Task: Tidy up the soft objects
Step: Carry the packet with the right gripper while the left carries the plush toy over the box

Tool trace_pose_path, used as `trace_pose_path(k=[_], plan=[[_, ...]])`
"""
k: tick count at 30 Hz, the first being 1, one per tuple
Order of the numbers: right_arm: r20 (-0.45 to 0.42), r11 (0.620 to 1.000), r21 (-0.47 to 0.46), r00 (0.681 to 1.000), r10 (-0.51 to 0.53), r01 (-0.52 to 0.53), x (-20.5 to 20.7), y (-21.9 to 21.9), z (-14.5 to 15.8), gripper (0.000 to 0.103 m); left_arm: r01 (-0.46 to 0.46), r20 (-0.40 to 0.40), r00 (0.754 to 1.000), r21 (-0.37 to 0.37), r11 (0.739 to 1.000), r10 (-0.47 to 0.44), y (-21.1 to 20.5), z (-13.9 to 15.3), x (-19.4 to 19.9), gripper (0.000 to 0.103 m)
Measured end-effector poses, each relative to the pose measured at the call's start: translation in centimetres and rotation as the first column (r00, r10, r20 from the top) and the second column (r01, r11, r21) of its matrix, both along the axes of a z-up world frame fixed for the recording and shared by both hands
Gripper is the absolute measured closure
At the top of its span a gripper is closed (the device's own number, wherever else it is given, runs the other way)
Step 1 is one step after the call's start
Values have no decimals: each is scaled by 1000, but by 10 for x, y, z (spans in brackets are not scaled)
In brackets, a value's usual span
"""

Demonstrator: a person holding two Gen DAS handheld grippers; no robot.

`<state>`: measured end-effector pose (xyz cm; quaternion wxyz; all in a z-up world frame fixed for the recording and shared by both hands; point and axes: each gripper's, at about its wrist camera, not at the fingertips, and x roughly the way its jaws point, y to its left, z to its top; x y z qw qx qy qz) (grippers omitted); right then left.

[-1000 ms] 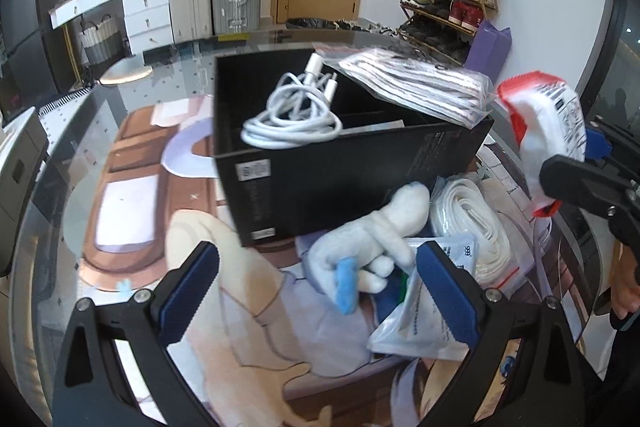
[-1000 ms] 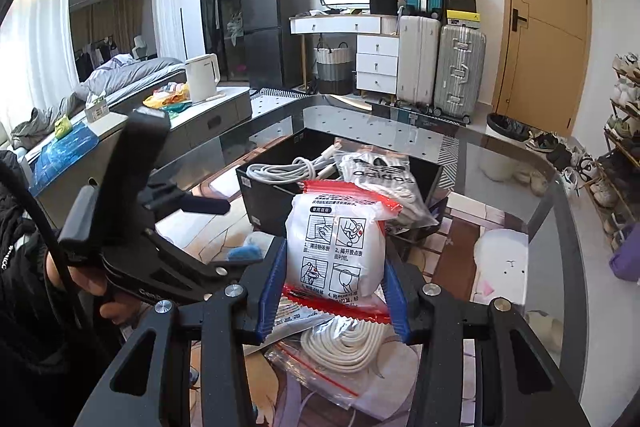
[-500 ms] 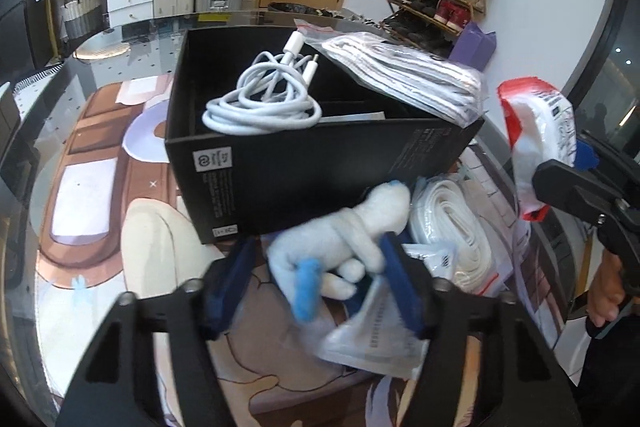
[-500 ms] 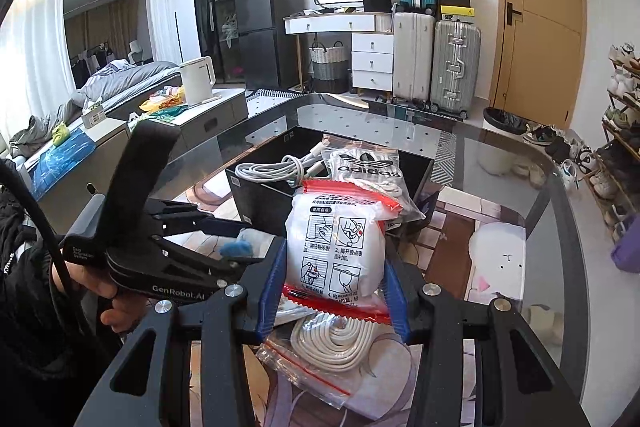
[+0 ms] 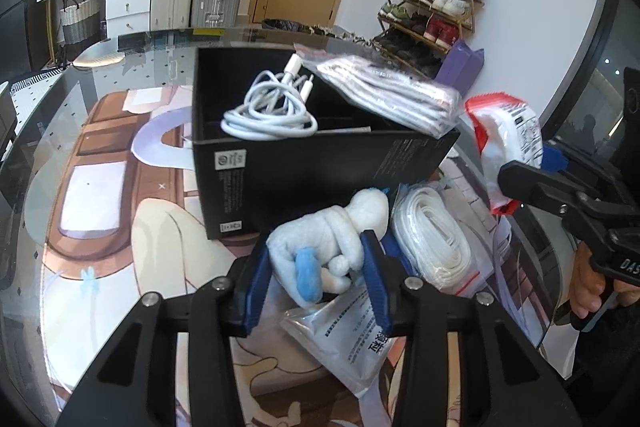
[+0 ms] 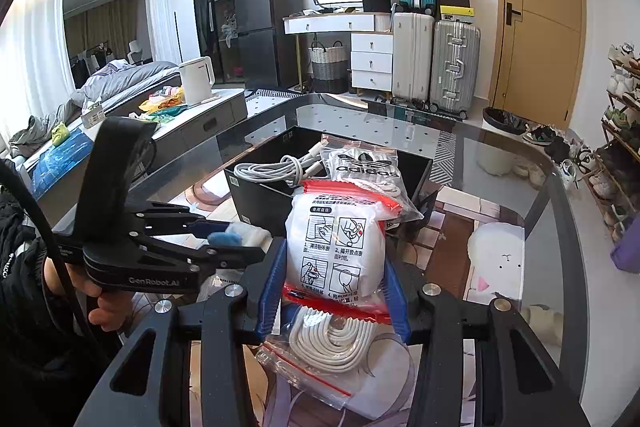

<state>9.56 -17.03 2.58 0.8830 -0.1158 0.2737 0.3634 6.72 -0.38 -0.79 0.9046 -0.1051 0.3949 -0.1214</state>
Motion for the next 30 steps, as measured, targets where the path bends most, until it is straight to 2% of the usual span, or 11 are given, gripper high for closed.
trace_pose_path(k=[13,30], plan=[[19,1000,15,1000,-1,1,-3,-2,5,58,30,62,998,25,999,-32,-1,18,-15,75],[66,998,55,998,-10,7,-9,-7,15,58,23,167,986,31,999,-27,6,37,-41,78]])
